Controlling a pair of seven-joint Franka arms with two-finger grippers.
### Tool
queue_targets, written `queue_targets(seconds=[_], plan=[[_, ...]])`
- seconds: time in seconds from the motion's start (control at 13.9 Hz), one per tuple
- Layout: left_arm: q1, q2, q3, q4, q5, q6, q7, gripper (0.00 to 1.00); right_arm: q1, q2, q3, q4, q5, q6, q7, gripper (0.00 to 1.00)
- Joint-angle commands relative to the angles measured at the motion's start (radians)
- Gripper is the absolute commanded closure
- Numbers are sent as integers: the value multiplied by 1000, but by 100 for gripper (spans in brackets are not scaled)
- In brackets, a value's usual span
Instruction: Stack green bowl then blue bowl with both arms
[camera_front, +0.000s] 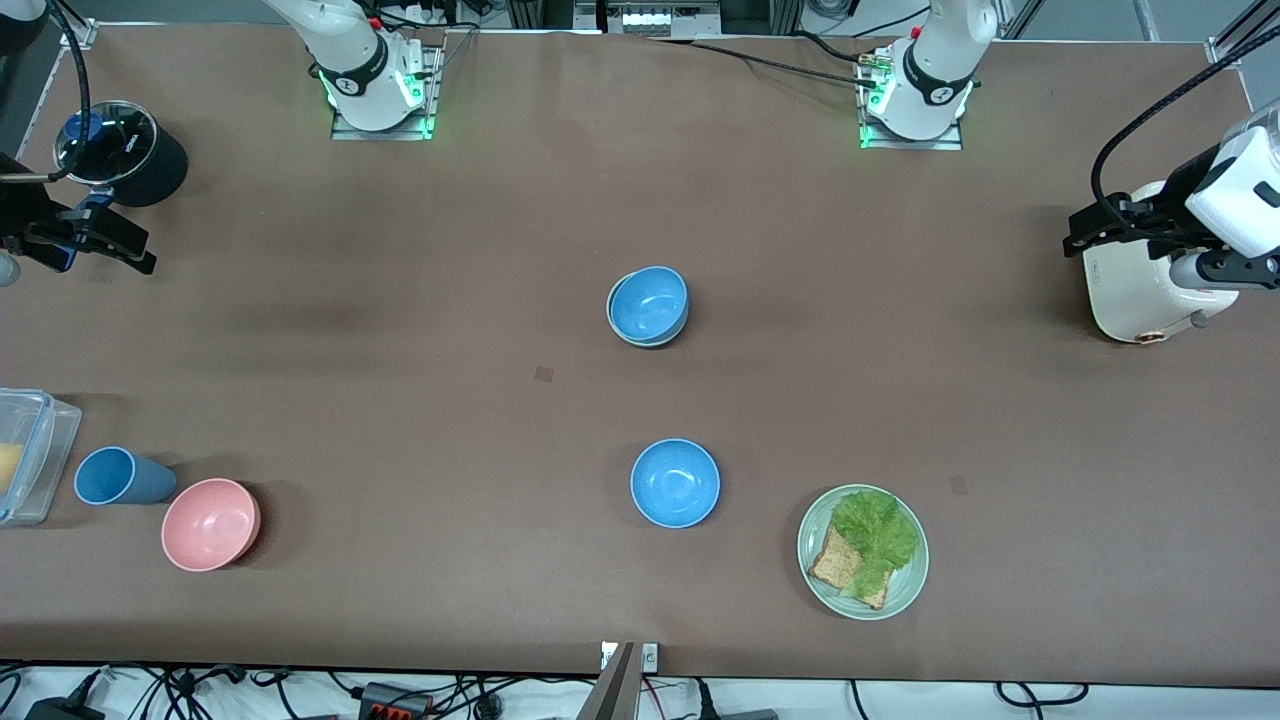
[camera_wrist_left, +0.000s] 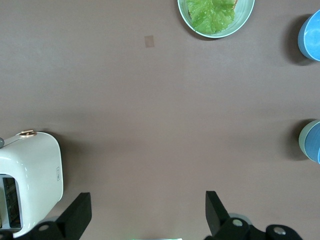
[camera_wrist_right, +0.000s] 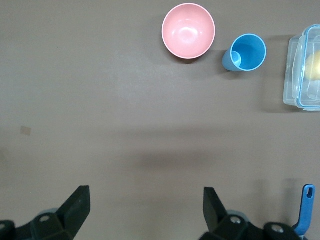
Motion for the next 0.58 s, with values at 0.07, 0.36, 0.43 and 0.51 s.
queue_targets(seconds=[0.07,0.36,0.43,0.51], plan=[[2,8,-1,10,15,9,-2,0,0,-28,-1,-25,-16,-1,0,0],[2,8,-1,10,15,3,3,0,0,-28,-1,-25,-14,-1,0,0],[0,10,-1,10,15,3,5,0,0,-28,-1,-26,-14,-3,0,0],[0,10,-3,10,15,1,3,0,0,-28,-1,-25,-14,-3,0,0]])
